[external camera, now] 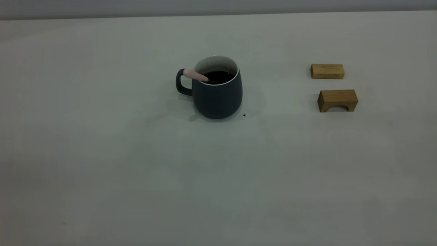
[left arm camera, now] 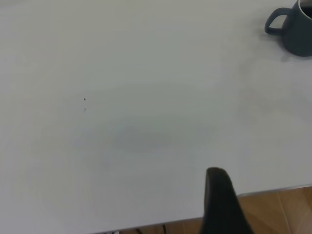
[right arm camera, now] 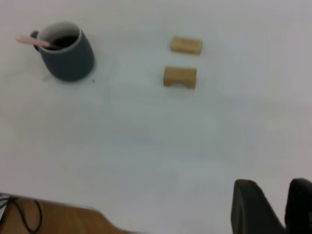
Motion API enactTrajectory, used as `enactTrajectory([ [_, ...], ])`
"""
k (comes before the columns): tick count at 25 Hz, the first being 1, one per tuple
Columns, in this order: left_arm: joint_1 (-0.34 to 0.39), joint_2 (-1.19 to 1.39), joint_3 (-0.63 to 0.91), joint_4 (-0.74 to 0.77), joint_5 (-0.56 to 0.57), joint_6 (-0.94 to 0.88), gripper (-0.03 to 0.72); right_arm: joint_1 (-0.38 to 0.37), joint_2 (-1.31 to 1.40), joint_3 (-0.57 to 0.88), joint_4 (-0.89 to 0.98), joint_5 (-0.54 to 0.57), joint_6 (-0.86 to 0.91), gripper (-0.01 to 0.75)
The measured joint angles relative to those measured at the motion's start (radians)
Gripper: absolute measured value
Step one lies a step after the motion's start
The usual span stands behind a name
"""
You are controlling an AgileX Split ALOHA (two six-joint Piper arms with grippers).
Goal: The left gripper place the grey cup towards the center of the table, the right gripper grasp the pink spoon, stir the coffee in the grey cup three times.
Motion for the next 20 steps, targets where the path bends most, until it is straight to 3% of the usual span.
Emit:
enactTrajectory([
  [20,0.0,0.0,0.0,0.0,0.0,0.0,0.519,0.0,0.0,0.026,-0.127,-0.044,0.144,0.232],
])
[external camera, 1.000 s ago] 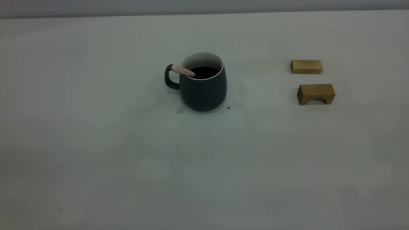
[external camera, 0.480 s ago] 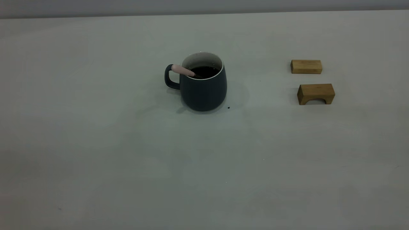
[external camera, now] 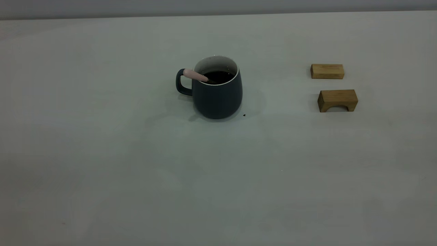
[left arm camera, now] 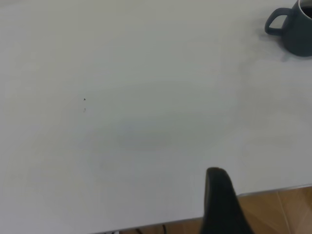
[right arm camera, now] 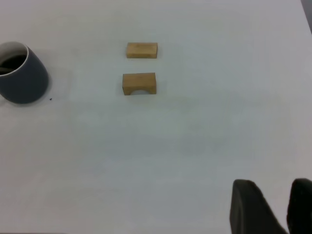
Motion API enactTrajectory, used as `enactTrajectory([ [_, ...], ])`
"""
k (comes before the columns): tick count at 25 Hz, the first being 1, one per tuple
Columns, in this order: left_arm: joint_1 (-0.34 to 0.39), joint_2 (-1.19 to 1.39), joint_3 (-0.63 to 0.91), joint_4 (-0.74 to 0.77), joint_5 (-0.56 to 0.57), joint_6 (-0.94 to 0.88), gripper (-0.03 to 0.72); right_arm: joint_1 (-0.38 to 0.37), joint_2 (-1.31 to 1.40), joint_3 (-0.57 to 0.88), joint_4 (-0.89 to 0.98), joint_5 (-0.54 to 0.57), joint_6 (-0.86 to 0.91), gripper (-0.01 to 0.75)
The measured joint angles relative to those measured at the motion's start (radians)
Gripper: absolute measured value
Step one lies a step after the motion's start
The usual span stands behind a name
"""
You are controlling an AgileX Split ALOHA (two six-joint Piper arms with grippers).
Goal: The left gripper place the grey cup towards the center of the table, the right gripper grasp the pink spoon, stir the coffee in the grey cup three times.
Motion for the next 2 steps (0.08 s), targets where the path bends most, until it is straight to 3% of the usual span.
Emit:
enactTrajectory([
  [2,0.0,0.0,0.0,0.0,0.0,0.0,0.519,0.0,0.0,0.0,0.0,0.0,0.0,0.236],
])
